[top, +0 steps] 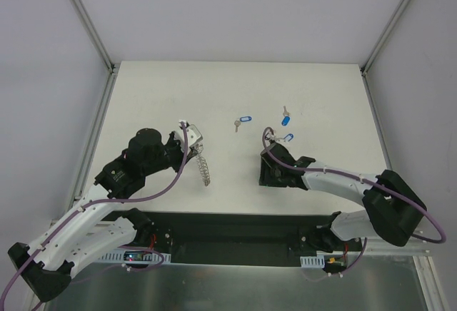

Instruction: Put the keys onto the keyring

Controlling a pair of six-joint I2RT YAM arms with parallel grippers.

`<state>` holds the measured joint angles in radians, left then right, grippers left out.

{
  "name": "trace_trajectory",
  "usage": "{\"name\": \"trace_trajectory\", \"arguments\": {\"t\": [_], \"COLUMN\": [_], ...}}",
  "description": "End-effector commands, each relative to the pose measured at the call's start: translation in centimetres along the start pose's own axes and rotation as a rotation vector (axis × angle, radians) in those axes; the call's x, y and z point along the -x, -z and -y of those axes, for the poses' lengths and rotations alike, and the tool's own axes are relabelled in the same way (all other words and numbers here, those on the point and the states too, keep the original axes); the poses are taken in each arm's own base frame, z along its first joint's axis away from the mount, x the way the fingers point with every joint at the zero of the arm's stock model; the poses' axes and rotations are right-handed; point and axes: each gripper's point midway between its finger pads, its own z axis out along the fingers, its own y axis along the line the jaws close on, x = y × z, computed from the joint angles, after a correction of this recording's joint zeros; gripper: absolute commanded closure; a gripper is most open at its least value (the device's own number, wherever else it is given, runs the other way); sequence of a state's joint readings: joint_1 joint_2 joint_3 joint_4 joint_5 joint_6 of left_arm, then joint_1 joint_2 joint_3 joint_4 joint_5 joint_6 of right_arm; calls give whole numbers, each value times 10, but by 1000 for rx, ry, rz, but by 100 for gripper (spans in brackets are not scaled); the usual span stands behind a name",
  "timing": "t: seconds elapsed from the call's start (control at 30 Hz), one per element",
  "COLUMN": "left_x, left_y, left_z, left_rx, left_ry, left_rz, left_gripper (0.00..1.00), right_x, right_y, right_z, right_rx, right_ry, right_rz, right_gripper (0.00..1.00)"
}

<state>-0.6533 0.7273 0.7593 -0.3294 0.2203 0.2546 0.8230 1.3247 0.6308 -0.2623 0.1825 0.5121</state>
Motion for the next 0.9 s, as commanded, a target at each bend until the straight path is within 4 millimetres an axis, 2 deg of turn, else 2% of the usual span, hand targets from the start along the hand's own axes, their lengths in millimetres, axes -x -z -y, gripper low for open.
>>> {"name": "trace_trajectory", "arguments": {"t": [0.0,0.03,0.2,0.23,0.3,0.33,0.37,0.4,0.47,0.53,0.57,0.63,0.67,0.73,0.77,0.8,0.87], "left_x": [39,48,60,68,74,87,88,102,106,117,119,134,135,153,152,168,173], "left_y": [11,14,9,9,4,5,-2,-2,-12,-12,-17,-21,-32,-38,-51,-51,-66], "left_z": [-18,-19,-35,-37,-46,-51,-56,-59,-64,-71,-74,-71,-69,-66,-66,-68,-68], "left_rx": [70,76,130,136,163,183,195,195,188,210,211,172,139,69,39,35,1], "left_ry": [-29,-36,-36,-39,-48,-55,-57,-72,-120,-155,-179,-194,-202,-196,-178,-196,-219], "left_rz": [67,79,55,61,46,67,51,72,48,56,46,77,73,118,106,134,130], "left_gripper": [100,100,100,100,100,100,100,100,100,100,100,100,100,100,100,100,100], "right_x": [2,0,-3,-3,4,8,14,23,33,44,51,58,64,68,72,73,73], "right_y": [-4,-5,-9,-7,-3,0,2,12,22,30,30,29,28,29,29,29,31], "right_z": [-35,-41,-70,-76,-86,-89,-90,-94,-93,-85,-78,-72,-68,-64,-61,-59,-54], "right_rx": [104,117,212,234,264,274,279,282,275,248,235,242,258,274,272,275,287], "right_ry": [52,58,65,73,112,132,185,212,287,382,386,413,399,428,419,429,463], "right_rz": [-12,-19,-37,-46,-28,-20,-2,13,36,60,63,58,51,48,51,53,53], "right_gripper": [51,51,52,52,52,52,52,51,51,50,50,51,50,50,50,50,50]}}
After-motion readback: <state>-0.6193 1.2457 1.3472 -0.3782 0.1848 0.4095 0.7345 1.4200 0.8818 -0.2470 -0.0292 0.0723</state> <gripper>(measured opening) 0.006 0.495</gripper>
